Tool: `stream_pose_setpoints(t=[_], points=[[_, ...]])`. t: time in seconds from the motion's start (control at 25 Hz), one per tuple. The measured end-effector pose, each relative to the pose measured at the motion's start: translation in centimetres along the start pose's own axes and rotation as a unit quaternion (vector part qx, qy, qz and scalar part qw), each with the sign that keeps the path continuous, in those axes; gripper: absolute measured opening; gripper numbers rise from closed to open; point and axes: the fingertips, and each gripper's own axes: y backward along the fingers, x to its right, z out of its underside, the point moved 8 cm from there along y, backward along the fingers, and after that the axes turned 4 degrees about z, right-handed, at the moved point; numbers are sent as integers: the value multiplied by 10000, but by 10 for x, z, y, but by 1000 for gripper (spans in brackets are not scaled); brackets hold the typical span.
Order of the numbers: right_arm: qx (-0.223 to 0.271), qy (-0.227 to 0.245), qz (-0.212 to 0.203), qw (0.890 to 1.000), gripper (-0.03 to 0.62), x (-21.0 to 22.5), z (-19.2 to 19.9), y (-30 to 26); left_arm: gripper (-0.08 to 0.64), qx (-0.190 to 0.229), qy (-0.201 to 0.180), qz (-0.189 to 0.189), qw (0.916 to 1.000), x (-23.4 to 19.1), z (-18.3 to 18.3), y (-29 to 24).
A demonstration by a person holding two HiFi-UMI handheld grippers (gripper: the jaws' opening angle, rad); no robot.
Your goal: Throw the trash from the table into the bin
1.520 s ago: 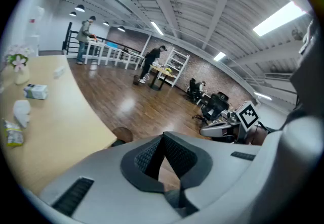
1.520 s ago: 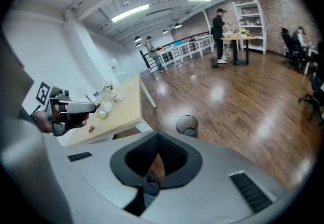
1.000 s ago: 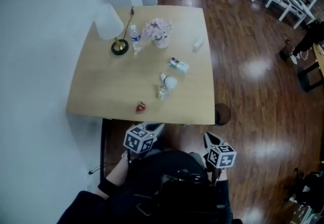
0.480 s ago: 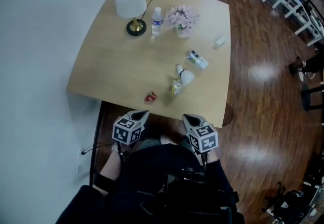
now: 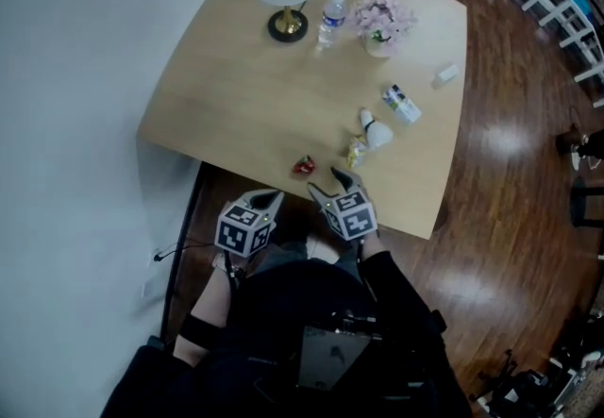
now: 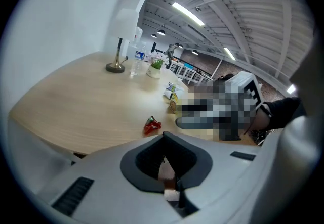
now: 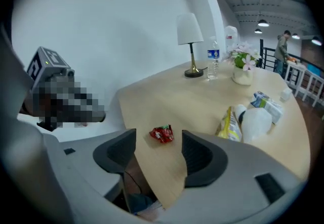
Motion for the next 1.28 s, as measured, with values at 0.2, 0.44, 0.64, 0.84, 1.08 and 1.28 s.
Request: stream_pose_setpoints(t=[0.2, 0.44, 0.64, 0.84, 1.08, 1.28], points=[[-191, 597, 245, 9977, 311, -16, -10, -54, 0, -98, 28, -102, 9999, -12, 9, 7], [-728, 750, 347, 9939, 308, -20, 3, -85, 0, -51, 23, -119, 9999, -18, 9, 11], [-772, 675, 417, 9939, 206, -21, 5, -87, 0, -42, 40, -162, 9999, -20, 9, 14], [-807, 553, 345, 9946, 152, -19, 3, -86, 0, -79, -33, -151, 9998, -22, 6, 11], [-517, 122, 209, 9984, 120, -16, -9, -55, 0, -149, -264, -76, 9995, -15, -3, 2], [-103, -310, 183, 9993, 112, -4, -20, 5, 0, -243, -536, 147, 9982, 5, -21, -15]])
